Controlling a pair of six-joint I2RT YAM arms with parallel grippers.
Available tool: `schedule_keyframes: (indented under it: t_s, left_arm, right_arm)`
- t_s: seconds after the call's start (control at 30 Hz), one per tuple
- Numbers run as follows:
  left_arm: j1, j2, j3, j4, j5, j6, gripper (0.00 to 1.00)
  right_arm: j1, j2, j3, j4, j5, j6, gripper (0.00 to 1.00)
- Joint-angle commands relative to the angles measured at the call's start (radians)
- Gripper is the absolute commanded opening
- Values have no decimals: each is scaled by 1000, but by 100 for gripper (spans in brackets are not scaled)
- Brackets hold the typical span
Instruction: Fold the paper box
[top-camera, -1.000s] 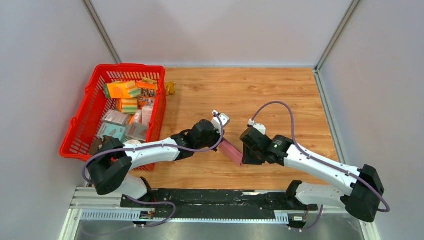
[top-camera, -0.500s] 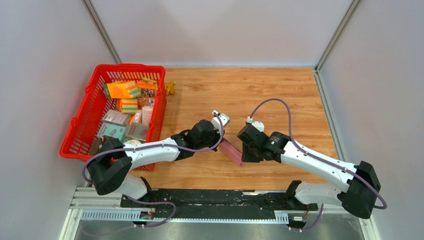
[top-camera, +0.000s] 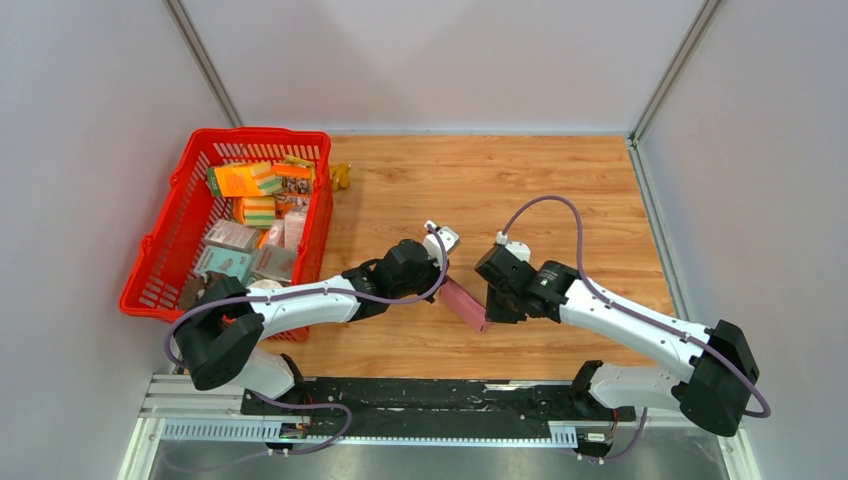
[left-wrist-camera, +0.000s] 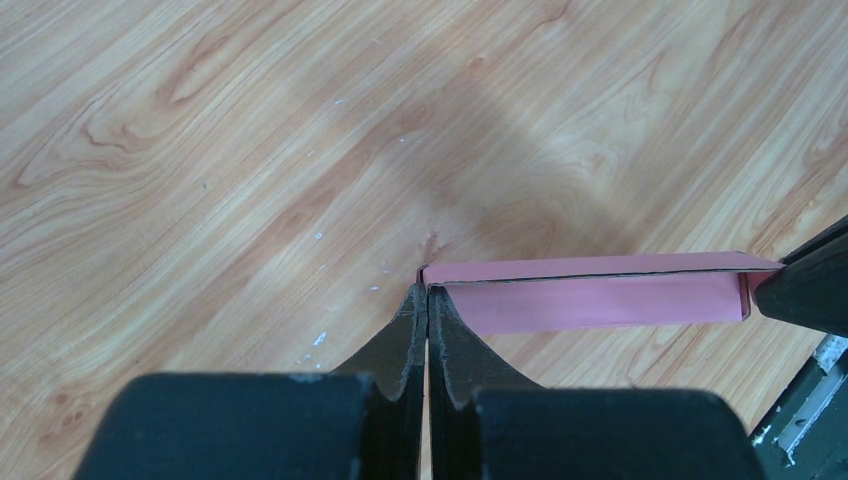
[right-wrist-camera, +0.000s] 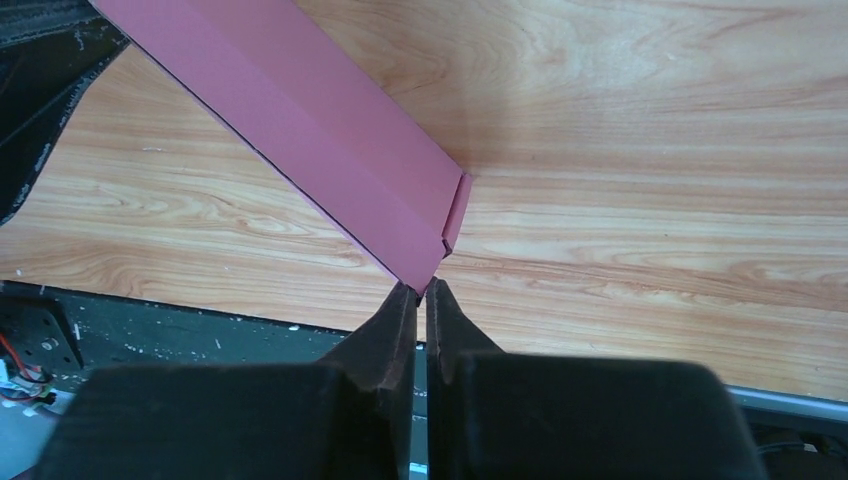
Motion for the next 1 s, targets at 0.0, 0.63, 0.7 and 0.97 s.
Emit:
schedule_keyframes:
  t_s: [0.0,0.63,0.7,0.97]
  left_arm:
    - [-10,-1,6,-11,20,22,2]
    - [-12,-2,6,-10,25,25,2]
    - [-12,-2,5,-10,25,25,2]
    - [-12,-2,5,-8,25,25,2]
  right_arm:
    - [-22,-5,24,36,-22,57,4]
    - [-88,-36,-30,72,-44,339,0]
    - [-88,-19,-21,63,-45,353,0]
    - [-85,22,16,23,-15,373,0]
